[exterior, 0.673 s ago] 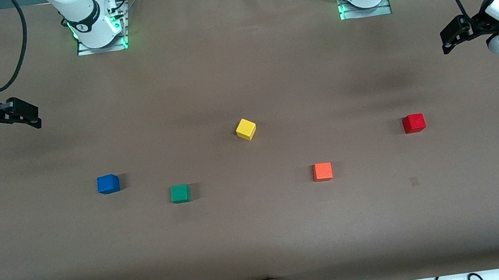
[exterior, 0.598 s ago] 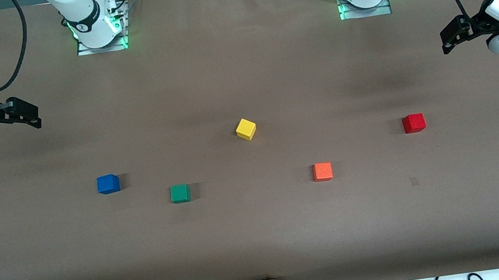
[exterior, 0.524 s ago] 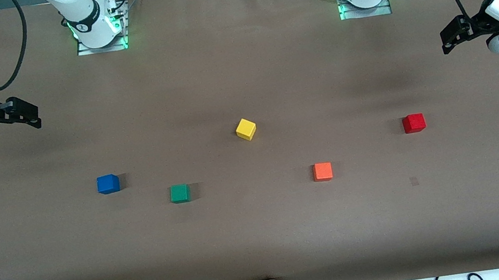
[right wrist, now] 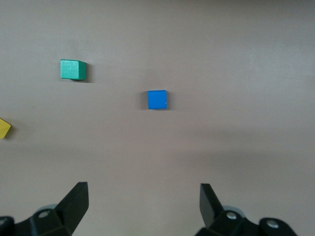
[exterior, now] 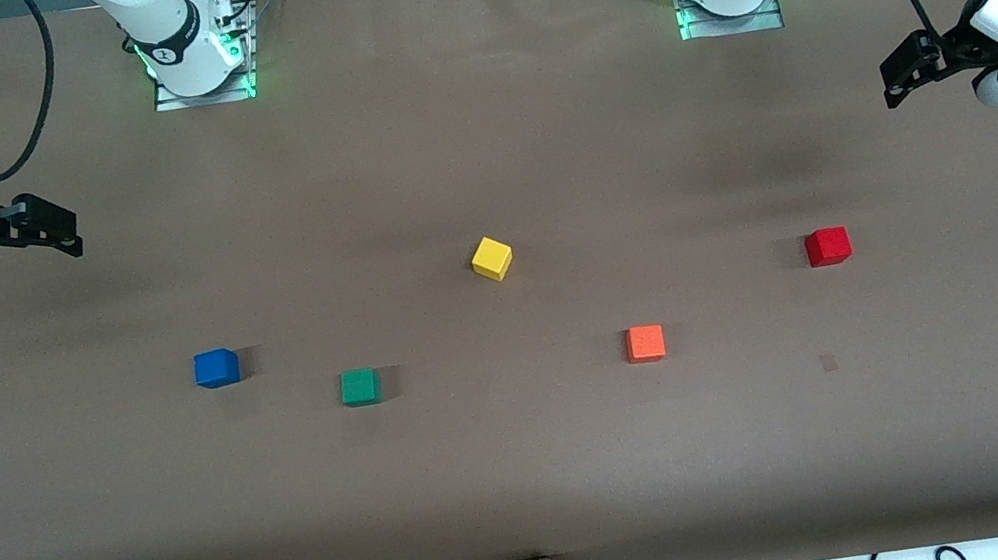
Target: Pass red block to right arm, stack on blue
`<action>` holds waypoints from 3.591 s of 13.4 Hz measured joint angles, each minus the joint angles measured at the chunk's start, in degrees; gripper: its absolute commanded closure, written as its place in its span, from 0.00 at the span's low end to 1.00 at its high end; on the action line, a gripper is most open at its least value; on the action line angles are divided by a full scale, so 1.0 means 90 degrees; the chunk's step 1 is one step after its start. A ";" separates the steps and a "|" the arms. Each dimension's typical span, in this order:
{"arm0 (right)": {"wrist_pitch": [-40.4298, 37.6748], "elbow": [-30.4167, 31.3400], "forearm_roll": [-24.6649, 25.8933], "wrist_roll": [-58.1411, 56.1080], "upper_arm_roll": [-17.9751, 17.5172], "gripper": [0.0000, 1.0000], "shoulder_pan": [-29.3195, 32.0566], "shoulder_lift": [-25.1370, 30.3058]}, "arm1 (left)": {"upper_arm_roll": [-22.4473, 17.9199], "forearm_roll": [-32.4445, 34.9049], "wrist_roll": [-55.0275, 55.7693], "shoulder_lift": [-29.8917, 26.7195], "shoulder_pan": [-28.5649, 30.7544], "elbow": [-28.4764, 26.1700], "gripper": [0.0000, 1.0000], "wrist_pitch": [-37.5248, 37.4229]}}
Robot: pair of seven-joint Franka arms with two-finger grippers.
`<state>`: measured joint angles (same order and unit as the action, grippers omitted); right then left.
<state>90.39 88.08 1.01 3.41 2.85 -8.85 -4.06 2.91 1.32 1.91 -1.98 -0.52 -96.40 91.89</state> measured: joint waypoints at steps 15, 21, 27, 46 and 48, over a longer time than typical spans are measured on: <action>0.0000 -0.0003 0.0000 0.0000 0.0001 0.00 0.0000 -0.0007 | -0.0133 0.0000 -0.0162 0.1696 0.0375 -0.0033 0.00 0.0469; 0.0000 -0.0008 0.0000 0.0000 0.0001 0.00 0.0000 -0.0009 | -0.0078 0.0000 -0.0382 0.2263 0.0394 -0.1220 0.00 0.3132; 0.0000 -0.0010 0.0000 0.0000 0.0002 0.00 0.0000 -0.0010 | -0.0117 0.0606 -0.0394 0.2669 0.0478 -0.2646 0.00 0.5593; -0.0002 -0.0010 0.0002 0.0000 0.0004 0.00 0.0000 -0.0014 | 0.0348 0.0616 -0.0345 0.2986 0.0601 -0.2530 0.89 0.5616; -0.0002 -0.0010 0.0002 0.0000 0.0004 0.00 0.0000 -0.0014 | 0.0629 0.0616 -0.0367 0.2661 0.0595 -0.2081 0.89 0.4801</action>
<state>90.37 87.99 1.03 3.41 2.88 -8.85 -4.18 8.57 6.86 -1.39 21.96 4.83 -115.13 135.09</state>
